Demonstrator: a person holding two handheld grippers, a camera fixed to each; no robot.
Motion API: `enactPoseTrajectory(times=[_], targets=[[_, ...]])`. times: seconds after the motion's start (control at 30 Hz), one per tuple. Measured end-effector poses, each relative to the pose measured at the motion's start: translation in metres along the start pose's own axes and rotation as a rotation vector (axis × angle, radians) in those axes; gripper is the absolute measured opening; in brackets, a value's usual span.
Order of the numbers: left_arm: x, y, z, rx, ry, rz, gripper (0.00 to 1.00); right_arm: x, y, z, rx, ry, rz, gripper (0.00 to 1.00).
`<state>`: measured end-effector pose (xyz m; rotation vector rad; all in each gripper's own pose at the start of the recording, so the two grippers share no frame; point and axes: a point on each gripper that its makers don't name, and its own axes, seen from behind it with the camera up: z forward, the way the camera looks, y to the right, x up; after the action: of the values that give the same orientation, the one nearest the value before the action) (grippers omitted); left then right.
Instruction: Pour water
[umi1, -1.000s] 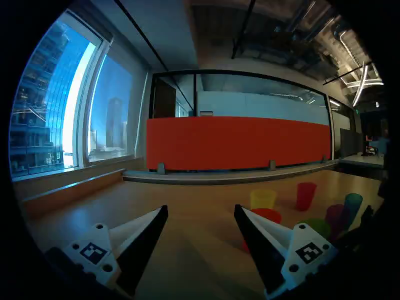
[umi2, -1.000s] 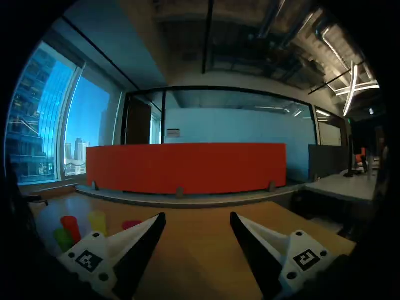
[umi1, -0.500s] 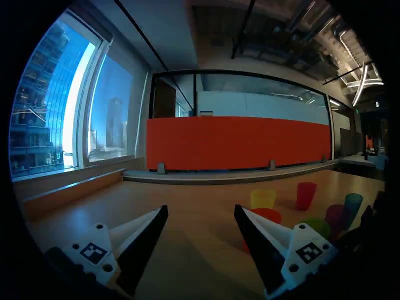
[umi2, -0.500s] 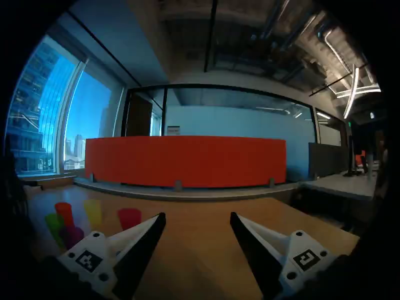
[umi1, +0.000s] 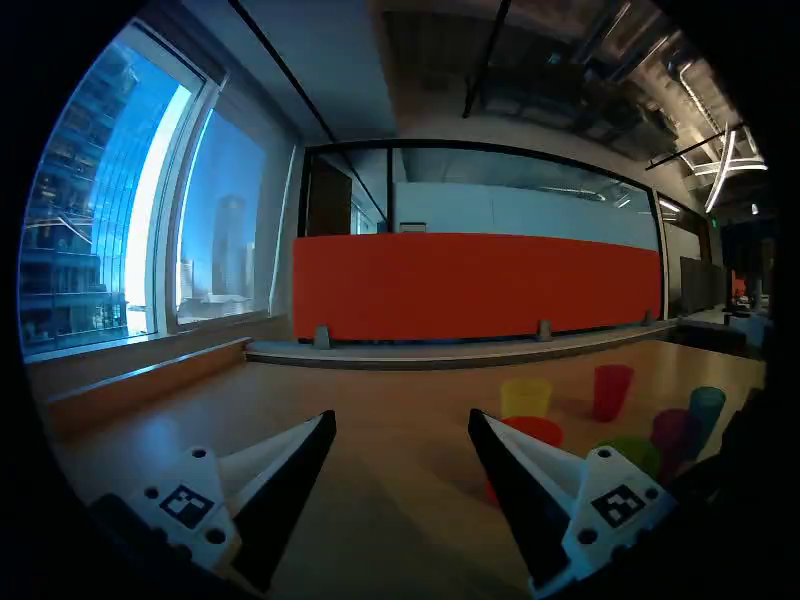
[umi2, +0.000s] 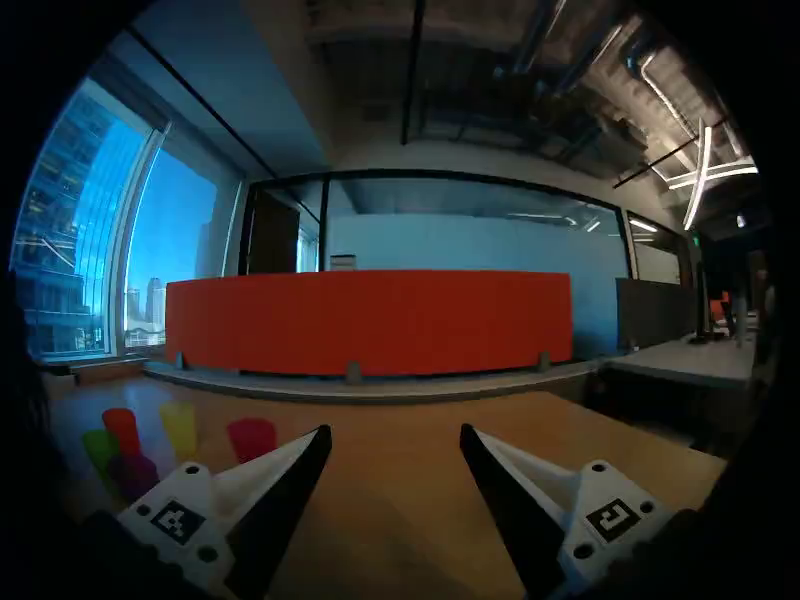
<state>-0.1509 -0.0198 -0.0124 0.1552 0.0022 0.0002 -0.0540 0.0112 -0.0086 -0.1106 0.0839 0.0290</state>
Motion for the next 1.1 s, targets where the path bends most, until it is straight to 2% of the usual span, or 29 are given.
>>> enactPoseTrajectory(times=[0.5,1.1], targets=[[0.000,0.000,0.000,0.000,0.000,0.000,0.98,-0.017,-0.009,0.008,0.029,-0.029,0.032,0.99],[0.000,0.000,0.000,0.000,0.000,0.000,0.98,-0.028,-0.013,0.009,0.028,-0.054,0.019,0.99]])
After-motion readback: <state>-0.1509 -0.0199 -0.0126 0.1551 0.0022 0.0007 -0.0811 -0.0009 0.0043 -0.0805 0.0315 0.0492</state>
